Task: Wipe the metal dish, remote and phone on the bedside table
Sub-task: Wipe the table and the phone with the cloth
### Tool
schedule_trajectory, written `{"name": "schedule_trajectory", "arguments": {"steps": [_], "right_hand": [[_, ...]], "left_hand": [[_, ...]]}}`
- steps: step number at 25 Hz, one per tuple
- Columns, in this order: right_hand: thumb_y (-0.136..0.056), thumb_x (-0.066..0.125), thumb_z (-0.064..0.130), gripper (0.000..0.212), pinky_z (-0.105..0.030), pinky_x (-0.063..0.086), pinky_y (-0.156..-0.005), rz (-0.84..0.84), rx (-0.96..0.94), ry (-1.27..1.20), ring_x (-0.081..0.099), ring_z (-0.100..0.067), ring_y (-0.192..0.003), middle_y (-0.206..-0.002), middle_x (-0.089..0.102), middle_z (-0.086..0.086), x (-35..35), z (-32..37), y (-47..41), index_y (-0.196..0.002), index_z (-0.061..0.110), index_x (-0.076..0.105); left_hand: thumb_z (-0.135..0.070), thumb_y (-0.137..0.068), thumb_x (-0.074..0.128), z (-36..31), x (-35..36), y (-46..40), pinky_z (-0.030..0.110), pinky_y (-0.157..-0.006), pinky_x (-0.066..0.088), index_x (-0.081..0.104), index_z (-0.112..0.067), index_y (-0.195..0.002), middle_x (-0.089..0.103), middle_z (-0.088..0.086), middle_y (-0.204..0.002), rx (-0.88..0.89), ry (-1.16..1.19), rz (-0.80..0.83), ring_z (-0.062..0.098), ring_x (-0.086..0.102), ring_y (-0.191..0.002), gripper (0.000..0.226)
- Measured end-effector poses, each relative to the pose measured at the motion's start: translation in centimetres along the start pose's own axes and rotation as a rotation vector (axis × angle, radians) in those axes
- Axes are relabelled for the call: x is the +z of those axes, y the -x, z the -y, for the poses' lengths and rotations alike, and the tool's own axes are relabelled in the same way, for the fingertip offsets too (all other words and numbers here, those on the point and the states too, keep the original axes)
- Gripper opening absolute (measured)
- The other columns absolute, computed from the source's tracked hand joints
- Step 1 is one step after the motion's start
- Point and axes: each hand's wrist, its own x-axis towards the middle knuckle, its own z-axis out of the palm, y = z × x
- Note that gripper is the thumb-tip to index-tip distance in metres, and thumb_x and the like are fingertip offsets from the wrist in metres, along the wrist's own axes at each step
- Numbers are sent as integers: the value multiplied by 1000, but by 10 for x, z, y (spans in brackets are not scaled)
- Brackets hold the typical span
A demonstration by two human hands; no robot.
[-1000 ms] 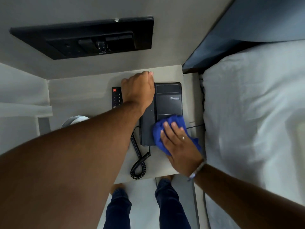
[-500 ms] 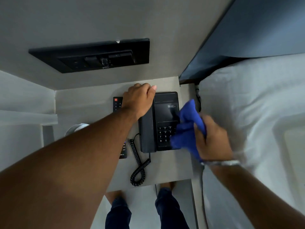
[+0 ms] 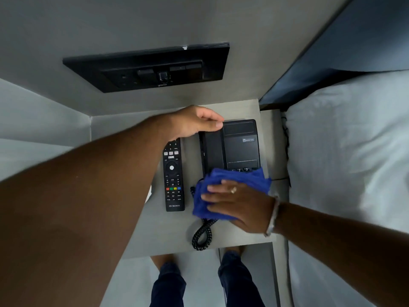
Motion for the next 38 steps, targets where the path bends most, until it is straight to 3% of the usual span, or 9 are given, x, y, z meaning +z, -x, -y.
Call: {"name": "schedule_trajectory", "arguments": {"steps": [4,10,14,17,23,26,28,33,38], "right_hand": [[-88,53,23,32,-42,45,-102,51,174,-342,58,-20,-114,-118,67,-7,12,21,39,-118,14,62],[-95,38,35,36,-32,48,-75,-729,655,-179,57,-13,-81,-97,66,-6,-58,2,43,-122,15,51],[-95,45,28,57,-42,20,-115,-332,754,-95,22,-30,-142,-156,26,-12,-80,-50,-31,-147,13,27],[-95,43,34,61,-47,13,-117,-221,711,-2,5,-32,-145,-160,11,-7,-59,-63,-43,-149,17,20],[-71,73,31,74,-57,37,-102,-24,497,42,34,-40,-134,-147,42,-13,40,13,53,-137,16,44],[-83,64,28,68,-47,15,-114,204,470,-31,19,-37,-142,-157,23,-9,65,37,76,-144,19,36],[-96,44,28,58,-35,3,-115,114,620,-236,1,-27,-146,-160,4,-1,67,46,83,-149,24,20],[-89,40,29,56,-45,29,-104,-454,845,-238,26,-24,-137,-150,37,-8,39,53,60,-143,19,30],[-73,70,11,83,-56,36,-104,-254,740,-55,38,-40,-133,-145,41,-21,67,52,17,-143,3,28]], "left_hand": [[-30,-93,70,-5,14,19,32,-109,41,58,-16,-137,63,4,-134,125,-194,-213,15,57,-124,47],[-70,-70,73,8,77,88,47,-119,17,2,-18,-159,-2,3,-169,99,-627,-293,23,8,-153,125],[-77,-56,77,11,99,81,54,-122,8,-20,-13,-155,-27,7,-164,-21,-806,-293,27,-12,-153,152],[-74,-57,79,16,99,76,57,-121,6,-23,-11,-153,-28,10,-164,-13,-871,-309,29,-11,-153,154],[-75,-55,79,21,104,74,55,-120,2,-29,-11,-150,-31,12,-162,-16,-902,-317,29,-10,-153,157],[-76,-54,78,22,104,74,55,-120,2,-29,-12,-149,-32,12,-161,-29,-907,-318,30,-11,-153,157],[-75,-53,79,21,105,75,56,-120,3,-28,-12,-150,-30,12,-162,-36,-907,-321,30,-11,-153,158],[-75,-52,80,20,106,73,57,-118,2,-28,-11,-150,-30,12,-162,-54,-925,-310,31,-11,-153,159],[-80,-57,73,22,104,72,57,-114,-11,-31,-10,-148,-30,15,-162,-57,-1018,-313,32,-17,-151,156]]}}
